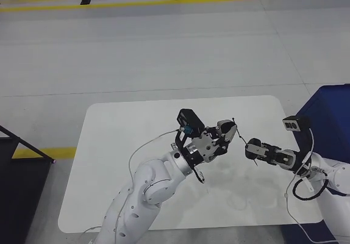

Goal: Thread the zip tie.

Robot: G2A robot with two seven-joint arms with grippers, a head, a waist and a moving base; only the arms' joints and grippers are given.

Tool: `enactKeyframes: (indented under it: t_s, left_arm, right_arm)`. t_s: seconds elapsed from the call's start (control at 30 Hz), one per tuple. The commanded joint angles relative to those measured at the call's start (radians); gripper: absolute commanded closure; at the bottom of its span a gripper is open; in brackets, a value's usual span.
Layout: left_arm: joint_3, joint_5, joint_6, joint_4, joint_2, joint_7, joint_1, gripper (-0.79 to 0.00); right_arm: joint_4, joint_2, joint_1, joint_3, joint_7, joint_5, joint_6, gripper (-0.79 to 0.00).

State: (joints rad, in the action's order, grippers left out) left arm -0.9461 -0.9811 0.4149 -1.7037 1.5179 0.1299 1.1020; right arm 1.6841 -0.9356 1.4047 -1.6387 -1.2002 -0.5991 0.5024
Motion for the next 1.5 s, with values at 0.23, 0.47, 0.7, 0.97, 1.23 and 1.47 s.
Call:
enactKeyframes:
  t_s: [0.23,0.47,0.7,0.97,1.23,1.47]
  left_arm:
    - [0.008,0.054,0.001,0.011,0.001,0.015,-0.008,0.0]
    - [0.009,0.036,-0.005,-0.002,0.0,0.009,-0.015,0.0]
    - [0.009,0.036,-0.005,-0.002,0.0,0.009,-0.015,0.0]
    - [0.009,0.036,-0.005,-0.002,0.0,0.009,-0.015,0.0]
    - [0.009,0.036,-0.005,-0.002,0.0,0.009,-0.015,0.0]
    - [0.009,0.036,-0.005,-0.002,0.0,0.009,-0.015,0.0]
  right_arm:
    - [0.0,0.0,0.0,0.0,0.0,0.0,0.0,0.0]
    - [0.0,0.0,0.0,0.0,0.0,0.0,0.0,0.0]
    - [0.0,0.0,0.0,0.0,0.0,0.0,0.0,0.0]
    - [0.0,0.0,0.0,0.0,0.0,0.0,0.0,0.0]
    - [0.0,0.0,0.0,0.0,0.0,0.0,0.0,0.0]
    - [0.01,-0.001,0.004,-0.001,0.028,0.013,0.0,0.0]
